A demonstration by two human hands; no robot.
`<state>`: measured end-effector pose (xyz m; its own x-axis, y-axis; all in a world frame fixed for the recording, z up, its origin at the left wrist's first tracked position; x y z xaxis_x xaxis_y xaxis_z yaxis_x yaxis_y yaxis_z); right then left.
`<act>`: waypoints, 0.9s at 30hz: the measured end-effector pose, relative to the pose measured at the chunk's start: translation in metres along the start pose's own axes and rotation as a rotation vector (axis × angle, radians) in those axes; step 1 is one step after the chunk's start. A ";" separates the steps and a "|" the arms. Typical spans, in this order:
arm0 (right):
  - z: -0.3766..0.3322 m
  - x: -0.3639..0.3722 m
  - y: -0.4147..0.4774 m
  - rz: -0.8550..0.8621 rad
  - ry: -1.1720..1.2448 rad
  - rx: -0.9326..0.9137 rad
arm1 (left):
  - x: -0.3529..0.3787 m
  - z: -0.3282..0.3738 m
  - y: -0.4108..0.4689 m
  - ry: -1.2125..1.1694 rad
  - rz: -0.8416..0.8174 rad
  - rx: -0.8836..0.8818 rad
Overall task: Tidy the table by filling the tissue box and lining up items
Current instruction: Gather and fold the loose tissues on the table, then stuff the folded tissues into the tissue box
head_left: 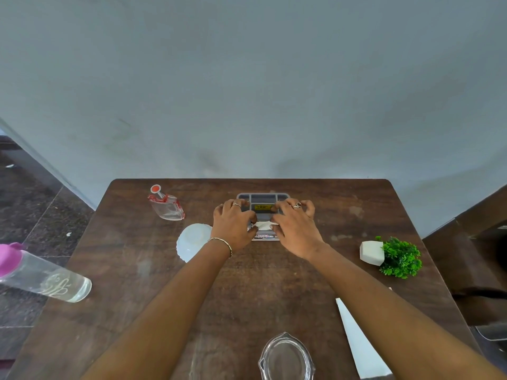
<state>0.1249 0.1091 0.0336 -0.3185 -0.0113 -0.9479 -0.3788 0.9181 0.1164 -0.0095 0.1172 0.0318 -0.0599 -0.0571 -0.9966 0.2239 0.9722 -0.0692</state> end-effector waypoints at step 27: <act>0.050 -0.016 -0.198 0.199 0.187 0.506 | 0.014 0.136 -0.077 -0.580 0.177 0.272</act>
<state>0.2487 -0.0527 0.0106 -0.5072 0.1537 -0.8480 0.1524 0.9845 0.0874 0.1049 0.0109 0.0168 0.5169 -0.0892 -0.8514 0.4244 0.8904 0.1644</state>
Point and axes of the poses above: each hand's wrist, its own y-axis towards the middle knuckle, its own x-axis out of the palm, z = x × y, the point moved 7 cm from there along y, towards the middle knuckle, and after that the axes turned 15 degrees about y, right-handed, at the moved point
